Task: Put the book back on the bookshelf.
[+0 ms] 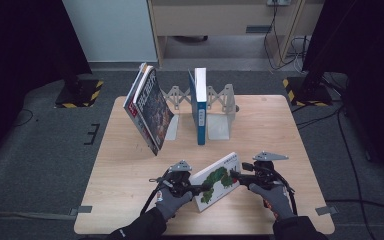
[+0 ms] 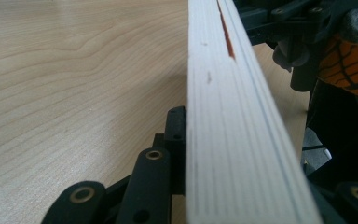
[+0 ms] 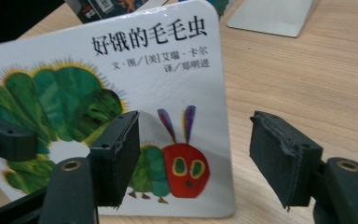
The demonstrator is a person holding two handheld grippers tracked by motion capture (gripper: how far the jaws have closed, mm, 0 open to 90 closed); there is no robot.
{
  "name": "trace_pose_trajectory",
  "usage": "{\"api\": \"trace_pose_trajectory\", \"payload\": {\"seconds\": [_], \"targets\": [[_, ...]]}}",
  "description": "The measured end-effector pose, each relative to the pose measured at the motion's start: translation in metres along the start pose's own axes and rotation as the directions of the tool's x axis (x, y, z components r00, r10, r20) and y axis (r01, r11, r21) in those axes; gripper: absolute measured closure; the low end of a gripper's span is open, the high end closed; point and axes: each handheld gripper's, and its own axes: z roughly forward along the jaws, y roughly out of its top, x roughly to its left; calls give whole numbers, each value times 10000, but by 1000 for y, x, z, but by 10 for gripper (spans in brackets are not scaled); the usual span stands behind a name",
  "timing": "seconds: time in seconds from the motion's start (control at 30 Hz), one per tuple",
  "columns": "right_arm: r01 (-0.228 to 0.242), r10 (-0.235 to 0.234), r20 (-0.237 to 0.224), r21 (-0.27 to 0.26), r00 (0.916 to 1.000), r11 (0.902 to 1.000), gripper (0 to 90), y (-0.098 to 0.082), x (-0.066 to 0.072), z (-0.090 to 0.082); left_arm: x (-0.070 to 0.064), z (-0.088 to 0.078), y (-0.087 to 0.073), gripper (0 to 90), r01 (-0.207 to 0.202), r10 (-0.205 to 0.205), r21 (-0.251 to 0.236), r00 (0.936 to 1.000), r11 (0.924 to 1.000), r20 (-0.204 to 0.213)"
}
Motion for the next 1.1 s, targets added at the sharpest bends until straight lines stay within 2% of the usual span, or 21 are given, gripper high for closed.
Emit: {"api": "trace_pose_trajectory", "payload": {"seconds": [0.2, 0.33, 0.47, 0.63, 0.77, 0.9, 1.0, 1.1], "targets": [[206, -214, 676, 121, 9975, 9997, 301, -1, -4, -1, 2, -9, 6, 750, 210, -211, -151, 9997, 9997, -80], [295, -336, 1244, 347, 9917, 9990, 276, -3, -9, -1, 4, -16, 11, 750, 348, -353, -280, 9993, 9990, -146], [573, -686, 1894, 645, 9795, 9963, 259, -5, -15, -2, 5, -24, 17, 750, 301, -312, -618, 9994, 9976, -170], [503, -784, 2636, 1116, 9614, 9925, 212, -9, -26, -3, 7, -34, 24, 750, 262, -295, -968, 9990, 9950, -324], [312, -701, 2914, 1361, 9540, 9902, 156, -14, -35, -2, 9, -40, 29, 750, 270, -328, -1190, 9983, 9925, -473], [293, -811, 3270, 1603, 9415, 9866, 130, -19, -42, -1, 9, -44, 35, 750, 180, -263, -1393, 9980, 9901, -581], [247, -832, 3361, 1748, 9381, 9843, 124, -22, -47, -1, 8, -43, 40, 750, 58, -168, -1451, 9971, 9894, -744], [317, -1046, 3450, 2105, 9328, 9771, 121, -25, -50, 1, 9, -44, 45, 750, 95, -225, -1580, 9965, 9874, -807]]}}
